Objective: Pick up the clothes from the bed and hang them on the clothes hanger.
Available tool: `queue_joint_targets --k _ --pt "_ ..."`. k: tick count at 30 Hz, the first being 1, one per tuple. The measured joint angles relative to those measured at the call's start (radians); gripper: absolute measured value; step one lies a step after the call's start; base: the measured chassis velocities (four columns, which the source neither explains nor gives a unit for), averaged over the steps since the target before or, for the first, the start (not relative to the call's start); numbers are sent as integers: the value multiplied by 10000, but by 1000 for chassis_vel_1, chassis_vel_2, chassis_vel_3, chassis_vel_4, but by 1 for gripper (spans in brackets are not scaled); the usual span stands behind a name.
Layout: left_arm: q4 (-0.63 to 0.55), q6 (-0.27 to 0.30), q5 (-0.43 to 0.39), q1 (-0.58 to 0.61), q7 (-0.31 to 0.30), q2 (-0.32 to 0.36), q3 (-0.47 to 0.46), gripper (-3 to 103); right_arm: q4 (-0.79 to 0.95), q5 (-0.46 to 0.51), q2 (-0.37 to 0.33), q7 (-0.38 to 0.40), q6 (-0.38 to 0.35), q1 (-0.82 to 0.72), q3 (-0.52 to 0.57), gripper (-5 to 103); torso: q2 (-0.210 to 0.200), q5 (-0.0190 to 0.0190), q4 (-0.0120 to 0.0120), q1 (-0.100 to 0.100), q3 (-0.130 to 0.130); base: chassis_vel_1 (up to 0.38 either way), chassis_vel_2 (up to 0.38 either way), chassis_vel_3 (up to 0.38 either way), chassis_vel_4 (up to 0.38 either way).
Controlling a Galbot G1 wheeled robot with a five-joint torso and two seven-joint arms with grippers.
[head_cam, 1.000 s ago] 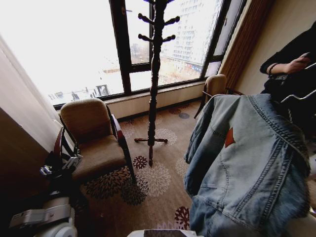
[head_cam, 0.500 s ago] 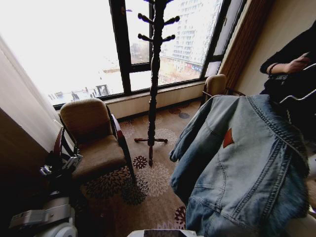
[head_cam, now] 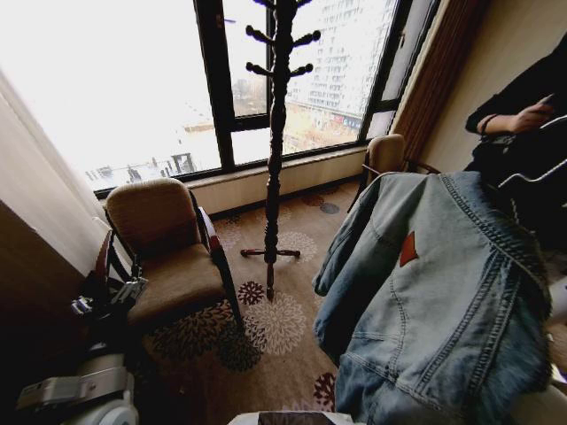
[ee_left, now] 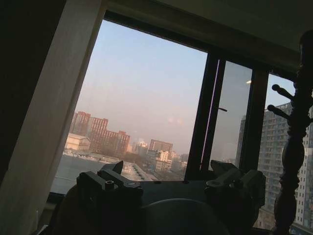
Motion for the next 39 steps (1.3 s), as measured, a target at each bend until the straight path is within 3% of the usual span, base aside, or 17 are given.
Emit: queue_joint_targets --k 39 --pt "0 -112 -2 61 44 22 -4 100 113 -96 174 4 79 -332 189 21 -2 0 1 1 1 -199 204 203 -199"
